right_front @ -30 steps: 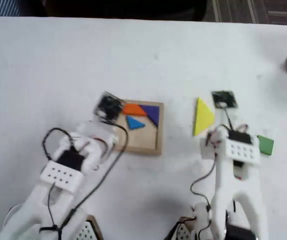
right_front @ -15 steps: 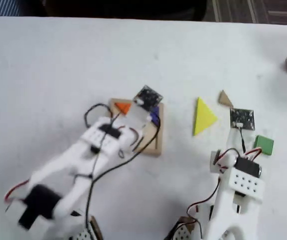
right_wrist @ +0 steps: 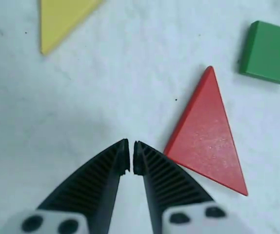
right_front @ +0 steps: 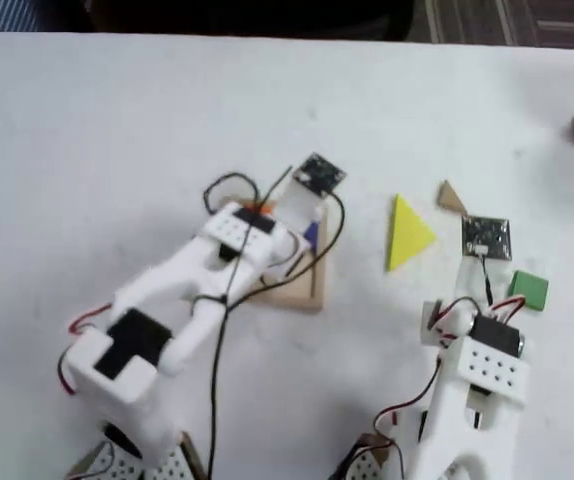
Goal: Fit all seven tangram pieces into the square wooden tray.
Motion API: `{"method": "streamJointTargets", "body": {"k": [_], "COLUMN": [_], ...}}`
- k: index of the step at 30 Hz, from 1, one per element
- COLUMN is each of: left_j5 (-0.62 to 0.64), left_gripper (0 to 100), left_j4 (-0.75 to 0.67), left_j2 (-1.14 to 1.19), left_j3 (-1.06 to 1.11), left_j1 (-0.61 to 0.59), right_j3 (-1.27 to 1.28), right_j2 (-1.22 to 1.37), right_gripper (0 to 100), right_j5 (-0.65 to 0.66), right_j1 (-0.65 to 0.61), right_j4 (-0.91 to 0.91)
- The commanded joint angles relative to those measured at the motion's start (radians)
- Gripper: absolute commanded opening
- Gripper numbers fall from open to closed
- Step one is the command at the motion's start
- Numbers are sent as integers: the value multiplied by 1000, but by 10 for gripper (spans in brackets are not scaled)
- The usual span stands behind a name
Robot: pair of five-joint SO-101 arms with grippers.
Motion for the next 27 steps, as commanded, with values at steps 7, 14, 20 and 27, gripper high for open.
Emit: {"method": "streamJointTargets", "body": {"k": [7, 14, 20, 27], "left_j5": [12, 11, 11, 6], "left_gripper": [23, 23, 23, 23], "left_j4": [31, 28, 28, 28], "left_j2": [33, -104, -278, -173], "left_j3": [-138, -41, 94, 86], "left_j1": [7, 39, -4, -116], "right_j3": [-8, -3, 3, 6], "right_j2": [-24, -24, -22, -22], "right_gripper": [21, 21, 21, 21], "right_j5": [5, 5, 5, 5], "right_j1": [2, -19, -19, -19], "right_j4": [-21, -33, -36, -36]}}
